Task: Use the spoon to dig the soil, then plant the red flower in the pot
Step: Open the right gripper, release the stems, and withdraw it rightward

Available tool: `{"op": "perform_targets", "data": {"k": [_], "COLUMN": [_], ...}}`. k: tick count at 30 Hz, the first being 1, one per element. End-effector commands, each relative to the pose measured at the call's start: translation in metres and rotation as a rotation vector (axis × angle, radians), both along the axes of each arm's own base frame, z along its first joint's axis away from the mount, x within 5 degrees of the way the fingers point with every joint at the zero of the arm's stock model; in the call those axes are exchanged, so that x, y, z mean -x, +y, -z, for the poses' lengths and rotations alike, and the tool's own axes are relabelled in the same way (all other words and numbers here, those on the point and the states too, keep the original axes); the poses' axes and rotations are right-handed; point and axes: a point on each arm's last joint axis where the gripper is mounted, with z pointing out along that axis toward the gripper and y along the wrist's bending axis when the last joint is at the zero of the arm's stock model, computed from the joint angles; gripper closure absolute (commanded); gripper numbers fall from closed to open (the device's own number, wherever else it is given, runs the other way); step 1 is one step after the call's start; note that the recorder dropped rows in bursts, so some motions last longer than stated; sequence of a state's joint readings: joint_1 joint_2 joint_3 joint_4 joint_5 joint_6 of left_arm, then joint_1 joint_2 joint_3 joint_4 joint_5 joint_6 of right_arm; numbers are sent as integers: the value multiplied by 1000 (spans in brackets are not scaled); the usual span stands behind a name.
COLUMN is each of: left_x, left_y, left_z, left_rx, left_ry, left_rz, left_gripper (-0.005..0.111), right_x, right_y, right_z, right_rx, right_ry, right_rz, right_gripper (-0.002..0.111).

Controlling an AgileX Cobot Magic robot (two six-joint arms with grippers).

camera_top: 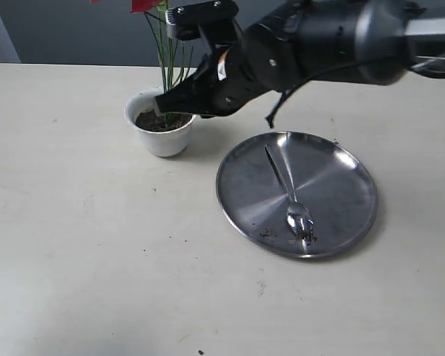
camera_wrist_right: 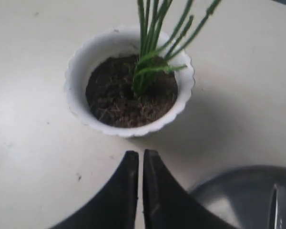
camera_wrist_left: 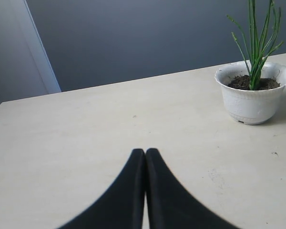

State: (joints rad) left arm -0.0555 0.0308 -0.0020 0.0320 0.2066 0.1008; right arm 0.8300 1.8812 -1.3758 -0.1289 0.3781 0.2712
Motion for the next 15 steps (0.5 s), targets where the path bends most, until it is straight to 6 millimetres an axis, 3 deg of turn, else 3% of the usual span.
{"op": "perform_targets", "data": {"k": [1,4,9,11,15], "left_x": [0,0,0,0,0], "left_y": [0,0,0,0,0], "left_z": [0,0,0,0,0], "left_rx": [4,4,4,4,4], "left_ry": [-9,-9,-9,-9,-9], "left_rz": [-3,-3,-3,-3,-3], "left_gripper": [106,106,106,106,106], "right_x": [35,57,87,101,115], "right_y": [-37,-60,-92,-105,-121], "right_z": [-27,-39,-42,-39,-17], "right_rx": [-102,-125,-178,-286,-198], "right_ry": [-77,-97,-116,-136,-27], "right_rz": [-6,-8,-5,15,42], "right_gripper": [109,109,109,109,109]}}
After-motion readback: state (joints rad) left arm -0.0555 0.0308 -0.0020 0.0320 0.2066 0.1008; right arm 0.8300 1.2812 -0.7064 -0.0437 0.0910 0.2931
